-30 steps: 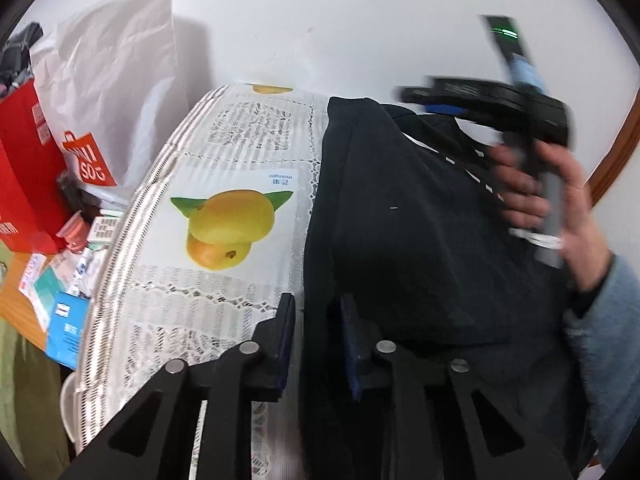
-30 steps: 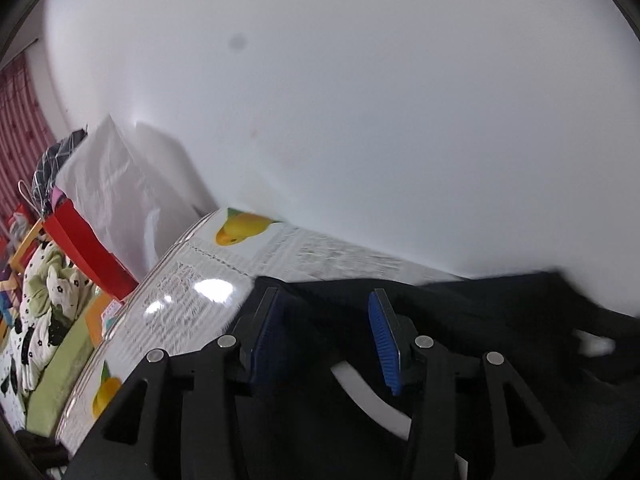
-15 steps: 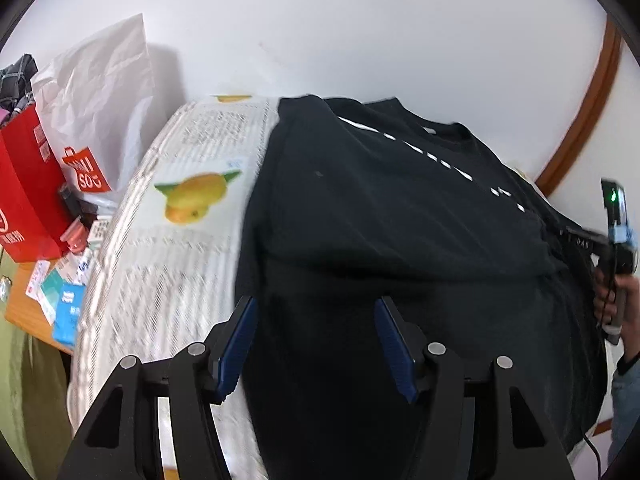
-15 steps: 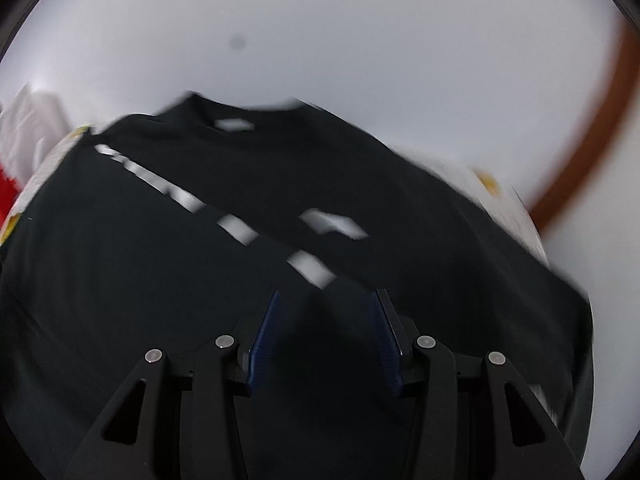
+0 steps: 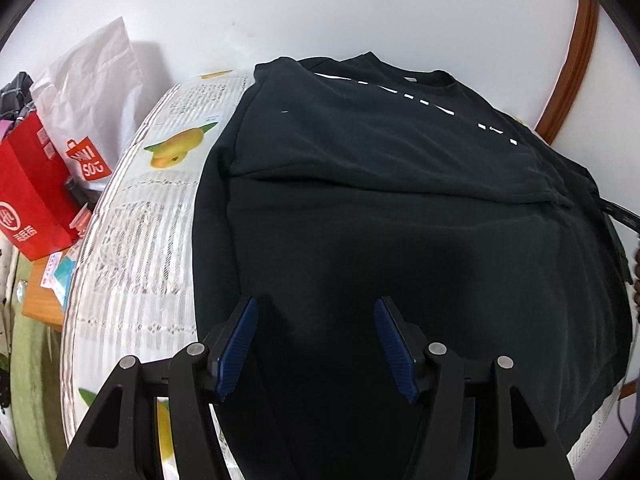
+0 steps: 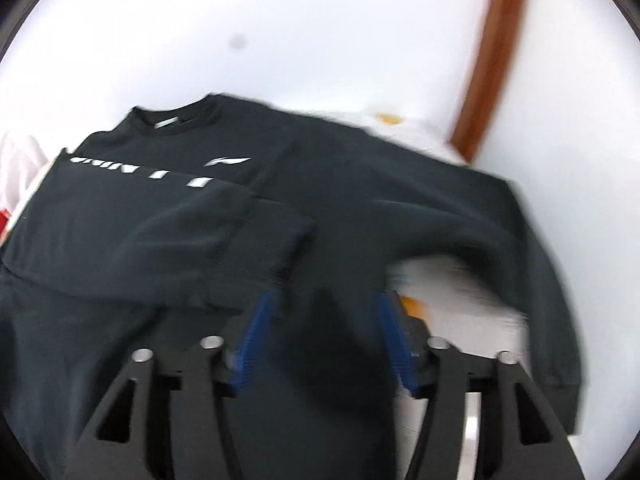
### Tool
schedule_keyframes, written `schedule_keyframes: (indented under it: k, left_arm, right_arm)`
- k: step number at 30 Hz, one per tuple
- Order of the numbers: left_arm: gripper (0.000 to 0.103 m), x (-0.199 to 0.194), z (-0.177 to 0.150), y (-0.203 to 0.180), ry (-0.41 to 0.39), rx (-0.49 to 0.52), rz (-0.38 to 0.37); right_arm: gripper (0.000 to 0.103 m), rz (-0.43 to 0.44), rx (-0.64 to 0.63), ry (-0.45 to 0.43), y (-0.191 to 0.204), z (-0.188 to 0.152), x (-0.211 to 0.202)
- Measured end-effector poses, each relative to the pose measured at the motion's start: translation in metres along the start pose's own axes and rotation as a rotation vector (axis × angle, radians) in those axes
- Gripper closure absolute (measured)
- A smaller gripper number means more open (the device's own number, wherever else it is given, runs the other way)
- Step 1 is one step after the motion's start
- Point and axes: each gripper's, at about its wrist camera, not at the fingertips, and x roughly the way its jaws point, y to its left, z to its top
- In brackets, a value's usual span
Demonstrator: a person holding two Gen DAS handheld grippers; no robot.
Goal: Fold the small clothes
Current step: 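Carry the held sleeve across the chest with the right gripper and release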
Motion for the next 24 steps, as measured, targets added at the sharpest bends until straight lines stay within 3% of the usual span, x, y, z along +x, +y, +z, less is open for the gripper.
schedule_keyframes:
  k: [3,6,11,18,19,20,21,24]
  left_arm:
    - [0.033,-0.002,-0.005,-0.002,-0.002,-0.008,0.031]
    - [0.032,-0.006,-0.011,-0.004,-0.007,-0.025,0.025]
    - [0.031,-0.011,-0.018,-0.005,-0.008,-0.051,0.021]
    - [0.031,-0.021,-0.027,-0.003,0.007,-0.061,0.039]
    - [0.031,-0.023,-0.028,-0.002,0.006,-0.057,0.040]
    - [0.031,-0.026,-0.029,-0.001,0.004,-0.054,0.044]
    - [0.031,-0.027,-0.029,0.000,0.002,-0.055,0.048]
    - [0.031,-0.033,-0.032,0.005,-0.009,-0.068,0.047]
  right_arm:
    - [0.036,-0.137,0.039,-0.018,-0.048,-0.020,-0.017]
    - [0.036,-0.231,0.107,0.039,-0.093,-0.047,-0.022]
    - [0.036,-0.196,0.238,0.098,-0.146,-0.085,-0.020]
    - [0.038,-0.178,0.207,0.114,-0.143,-0.101,-0.007]
    - [0.042,-0.183,0.213,0.102,-0.143,-0.102,-0.007]
    - [0.054,-0.187,0.219,0.098,-0.147,-0.106,-0.009]
    - [0.074,-0.198,0.227,0.090,-0.149,-0.106,-0.010]
    - [0.092,-0.212,0.226,0.095,-0.154,-0.105,-0.006]
